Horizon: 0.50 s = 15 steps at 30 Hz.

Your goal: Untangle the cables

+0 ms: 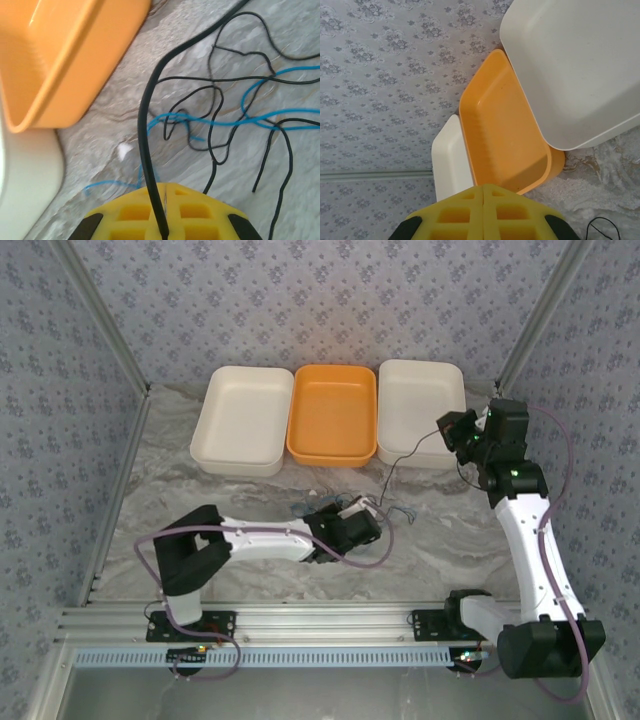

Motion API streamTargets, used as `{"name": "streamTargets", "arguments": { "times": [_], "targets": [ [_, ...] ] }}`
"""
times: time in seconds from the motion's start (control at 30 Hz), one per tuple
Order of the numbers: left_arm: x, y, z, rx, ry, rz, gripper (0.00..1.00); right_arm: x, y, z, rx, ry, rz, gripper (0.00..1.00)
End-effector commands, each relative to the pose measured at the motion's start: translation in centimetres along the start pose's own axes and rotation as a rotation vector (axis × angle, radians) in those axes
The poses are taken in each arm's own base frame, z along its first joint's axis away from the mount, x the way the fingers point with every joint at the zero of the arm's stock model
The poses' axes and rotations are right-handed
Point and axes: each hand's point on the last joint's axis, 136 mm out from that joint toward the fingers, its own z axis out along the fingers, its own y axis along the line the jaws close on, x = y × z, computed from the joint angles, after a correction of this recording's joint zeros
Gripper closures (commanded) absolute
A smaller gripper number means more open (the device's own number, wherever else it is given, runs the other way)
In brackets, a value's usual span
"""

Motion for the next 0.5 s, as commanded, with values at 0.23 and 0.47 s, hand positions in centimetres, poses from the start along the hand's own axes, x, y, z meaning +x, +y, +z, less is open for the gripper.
{"name": "streamTargets", "arguments": {
  "times": [0.23,0.47],
  "targets": [
    [2.3,8.9,-8.5,0.139,0.098,-0.213,1.00,2.4,6.0,2.1,-0.099,0.105,-0.118,1.00],
    [2.3,14.3,-11.0,0.204,-0.010,-0.418,1.00,2.6,7.5,2.6,-0.114,0.099,-0.143,1.00]
  ]
}}
